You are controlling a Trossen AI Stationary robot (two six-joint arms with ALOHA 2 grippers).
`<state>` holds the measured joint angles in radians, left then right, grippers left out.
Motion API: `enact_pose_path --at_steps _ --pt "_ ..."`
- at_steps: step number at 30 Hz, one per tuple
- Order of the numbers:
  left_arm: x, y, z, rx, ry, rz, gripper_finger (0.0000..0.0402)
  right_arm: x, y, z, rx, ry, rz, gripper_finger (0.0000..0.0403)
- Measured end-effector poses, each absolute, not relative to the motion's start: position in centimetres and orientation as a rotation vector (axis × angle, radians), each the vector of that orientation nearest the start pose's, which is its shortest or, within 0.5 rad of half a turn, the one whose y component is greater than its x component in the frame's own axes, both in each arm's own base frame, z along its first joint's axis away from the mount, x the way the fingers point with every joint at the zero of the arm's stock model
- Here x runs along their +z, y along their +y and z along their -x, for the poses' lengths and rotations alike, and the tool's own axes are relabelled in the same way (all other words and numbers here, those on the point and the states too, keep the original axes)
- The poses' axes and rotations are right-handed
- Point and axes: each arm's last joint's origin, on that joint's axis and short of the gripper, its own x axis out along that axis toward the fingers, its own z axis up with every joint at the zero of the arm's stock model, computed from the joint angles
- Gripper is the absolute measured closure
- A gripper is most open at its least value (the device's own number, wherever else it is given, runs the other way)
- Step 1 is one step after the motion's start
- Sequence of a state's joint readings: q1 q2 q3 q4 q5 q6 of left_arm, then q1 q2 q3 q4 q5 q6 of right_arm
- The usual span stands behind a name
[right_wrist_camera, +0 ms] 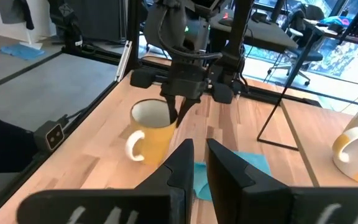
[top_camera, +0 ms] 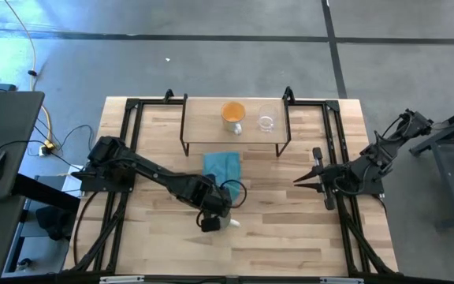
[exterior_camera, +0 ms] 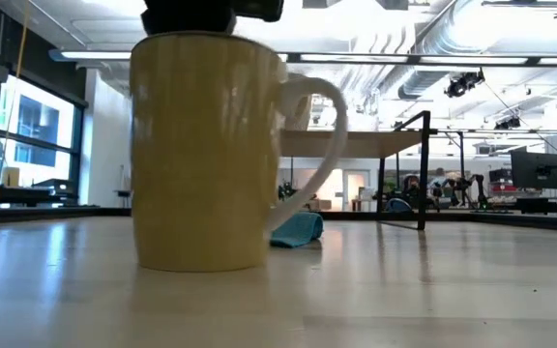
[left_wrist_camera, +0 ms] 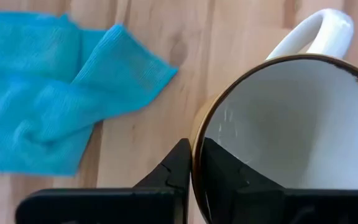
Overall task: Stack small to large cups/mugs on shelf
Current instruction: Put the yellow mug on the shelf
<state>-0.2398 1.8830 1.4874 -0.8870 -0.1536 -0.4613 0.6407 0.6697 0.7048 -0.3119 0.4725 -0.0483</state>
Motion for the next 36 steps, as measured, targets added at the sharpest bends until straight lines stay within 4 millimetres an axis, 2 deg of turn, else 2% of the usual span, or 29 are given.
enact_pose_path --at_steps 6,13,18,27,36 --pt "22.4 -8.3 -36.1 0.268 1.293 0.154 0.0389 31.0 7.7 -12.5 0.175 0.231 0.186 0.037" --pt "21.7 -8.3 -35.9 0.277 1.333 0.12 0.0328 31.1 7.7 -12.5 0.174 0.231 0.175 0.037" --pt "22.0 -8.3 -36.1 0.257 1.309 0.106 0.0306 31.1 7.7 -12.5 0.174 0.232 0.17 0.037" --pt "22.2 -7.6 -36.4 0.237 1.291 0.093 0.0319 31.1 7.7 -12.5 0.174 0.232 0.17 0.037" --pt "25.1 -7.1 -36.2 0.2 1.218 0.092 0.0342 31.0 7.7 -12.4 0.174 0.236 0.173 0.037"
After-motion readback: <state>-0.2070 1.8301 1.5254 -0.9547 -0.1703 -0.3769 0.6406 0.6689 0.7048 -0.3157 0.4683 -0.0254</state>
